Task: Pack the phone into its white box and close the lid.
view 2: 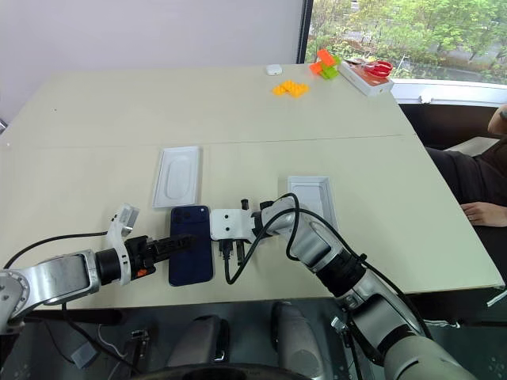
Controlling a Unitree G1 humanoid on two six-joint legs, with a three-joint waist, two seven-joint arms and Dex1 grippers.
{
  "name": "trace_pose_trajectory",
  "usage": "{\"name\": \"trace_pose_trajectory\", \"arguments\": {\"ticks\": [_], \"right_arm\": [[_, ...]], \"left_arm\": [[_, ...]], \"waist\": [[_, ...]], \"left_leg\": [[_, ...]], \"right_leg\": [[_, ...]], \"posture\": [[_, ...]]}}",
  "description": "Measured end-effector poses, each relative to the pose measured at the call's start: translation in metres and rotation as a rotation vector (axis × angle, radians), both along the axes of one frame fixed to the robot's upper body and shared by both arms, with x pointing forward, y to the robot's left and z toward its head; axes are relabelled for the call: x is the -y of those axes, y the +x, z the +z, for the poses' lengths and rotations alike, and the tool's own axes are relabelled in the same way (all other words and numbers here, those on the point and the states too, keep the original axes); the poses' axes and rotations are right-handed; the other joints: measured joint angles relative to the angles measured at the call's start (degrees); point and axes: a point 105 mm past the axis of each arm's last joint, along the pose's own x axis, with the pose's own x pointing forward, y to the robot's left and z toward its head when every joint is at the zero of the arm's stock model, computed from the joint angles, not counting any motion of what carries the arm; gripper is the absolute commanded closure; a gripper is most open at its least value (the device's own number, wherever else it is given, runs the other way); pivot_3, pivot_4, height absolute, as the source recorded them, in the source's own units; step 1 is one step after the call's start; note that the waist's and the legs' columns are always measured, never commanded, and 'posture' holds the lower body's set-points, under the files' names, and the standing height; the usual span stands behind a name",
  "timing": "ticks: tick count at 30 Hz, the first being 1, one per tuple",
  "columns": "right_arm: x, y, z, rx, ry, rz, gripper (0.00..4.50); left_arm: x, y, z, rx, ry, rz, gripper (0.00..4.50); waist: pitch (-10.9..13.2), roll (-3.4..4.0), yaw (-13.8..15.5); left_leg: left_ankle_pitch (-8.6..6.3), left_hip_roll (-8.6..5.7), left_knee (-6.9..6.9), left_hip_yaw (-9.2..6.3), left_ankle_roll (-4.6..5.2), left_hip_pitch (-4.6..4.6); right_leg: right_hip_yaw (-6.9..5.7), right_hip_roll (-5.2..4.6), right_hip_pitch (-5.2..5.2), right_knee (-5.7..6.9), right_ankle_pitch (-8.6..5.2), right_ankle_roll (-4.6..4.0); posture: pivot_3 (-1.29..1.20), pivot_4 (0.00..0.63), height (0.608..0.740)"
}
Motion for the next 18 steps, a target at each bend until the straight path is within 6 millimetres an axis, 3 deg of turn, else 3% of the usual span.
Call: {"name": "trace_pose_trajectory", "arguments": {"ticks": [2,6,15,18], "right_arm": [[-0.0009,-0.0002,0.0,-0.001,0.003,0.002,4.5],[-0.0033,-0.0011,0.0008,0.002,0.011,0.011,4.5],[-0.0052,-0.0015,0.0022,0.004,0.022,0.015,4.5],[-0.0053,-0.0013,0.0021,0.003,0.022,0.014,4.5]], "left_arm": [[-0.0014,-0.0003,-0.0018,-0.008,0.001,0.007,0.85],[-0.0034,-0.0013,-0.0091,-0.041,-0.001,0.018,2.8],[-0.0031,-0.0016,-0.0096,-0.043,-0.007,0.017,2.8],[-0.003,-0.0021,-0.0096,-0.043,-0.013,0.016,3.73]], "waist": [[0.0,0.0,0.0],[0.1,-0.04,-0.1],[0.1,-0.06,-0.1],[0.1,-0.06,-0.1]], "left_leg": [[0.0,0.01,0.0,0.0,0.0,-0.01],[0.0,0.04,-0.01,0.0,0.0,-0.22],[0.03,0.08,0.0,0.0,-0.02,-0.84],[0.03,0.08,0.0,0.01,-0.02,-0.84]], "right_leg": [[0.0,0.02,-0.01,-0.01,0.0,0.0],[0.0,0.08,-0.2,-0.02,0.0,0.0],[0.0,0.15,-0.87,0.11,0.04,-0.06],[0.0,0.15,-0.88,0.11,0.04,-0.07]], "posture": [[0.0,0.15,0.727],[0.0,0.15,0.727],[0.0,0.15,0.727],[0.0,0.15,0.727]]}}
